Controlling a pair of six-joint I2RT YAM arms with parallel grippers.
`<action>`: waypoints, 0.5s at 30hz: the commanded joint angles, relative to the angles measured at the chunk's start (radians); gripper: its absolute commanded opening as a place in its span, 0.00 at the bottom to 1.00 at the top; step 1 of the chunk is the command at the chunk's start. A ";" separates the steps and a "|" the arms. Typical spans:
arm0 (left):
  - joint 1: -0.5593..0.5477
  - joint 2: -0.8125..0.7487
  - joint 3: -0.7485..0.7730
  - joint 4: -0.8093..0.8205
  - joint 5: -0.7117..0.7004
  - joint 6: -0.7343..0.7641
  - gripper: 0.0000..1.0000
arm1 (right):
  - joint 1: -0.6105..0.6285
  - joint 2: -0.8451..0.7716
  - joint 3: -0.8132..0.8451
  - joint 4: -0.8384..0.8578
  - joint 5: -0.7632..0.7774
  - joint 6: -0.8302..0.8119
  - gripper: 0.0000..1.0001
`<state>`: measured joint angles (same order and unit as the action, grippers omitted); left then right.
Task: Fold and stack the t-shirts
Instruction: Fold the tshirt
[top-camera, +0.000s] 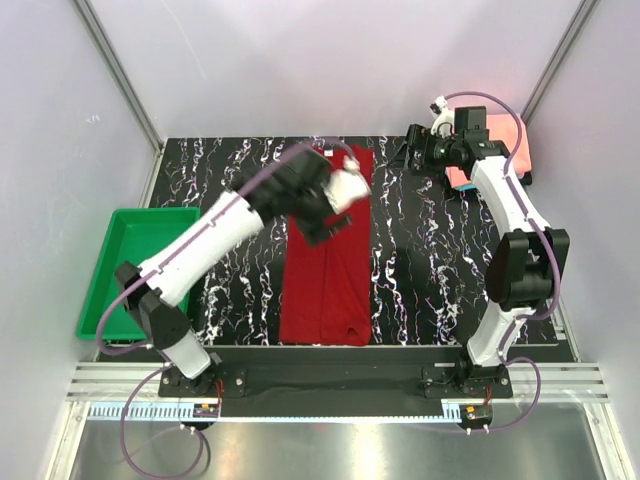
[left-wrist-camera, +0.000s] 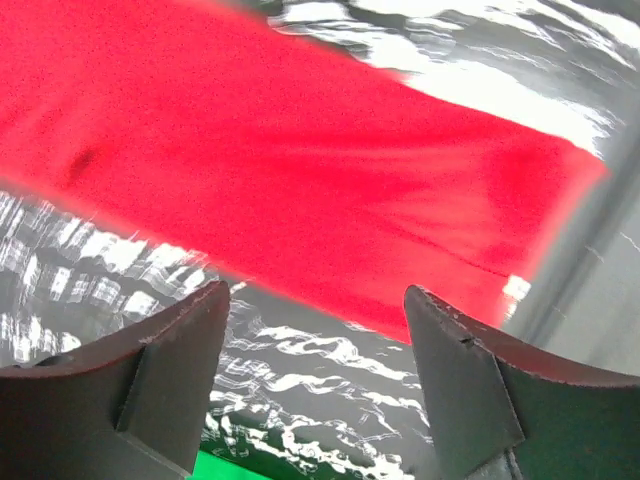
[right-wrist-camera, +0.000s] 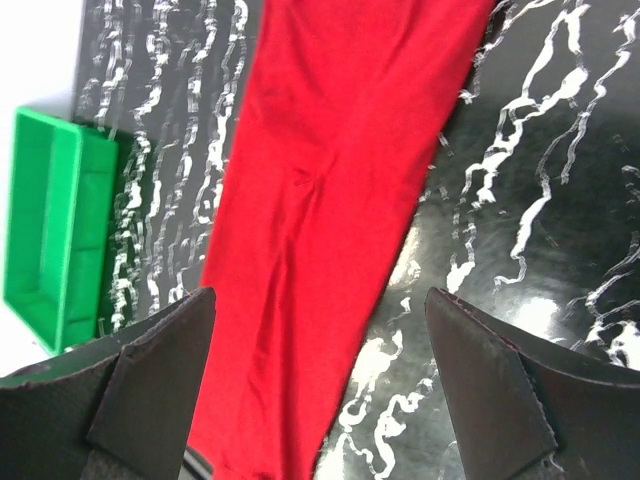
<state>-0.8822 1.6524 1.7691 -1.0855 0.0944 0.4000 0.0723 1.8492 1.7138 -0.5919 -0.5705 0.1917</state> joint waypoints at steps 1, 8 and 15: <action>0.159 0.073 -0.001 0.087 0.164 -0.093 0.77 | 0.015 -0.015 -0.085 0.087 -0.045 0.058 0.92; 0.350 0.354 0.145 0.087 0.441 -0.210 0.72 | 0.119 0.162 0.009 0.064 -0.040 -0.021 0.92; 0.422 0.544 0.243 0.114 0.473 -0.243 0.72 | 0.150 0.363 0.133 0.052 -0.083 0.011 0.93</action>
<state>-0.4931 2.1937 1.9182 -1.0008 0.4828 0.1864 0.2245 2.1838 1.7790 -0.5449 -0.6079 0.1955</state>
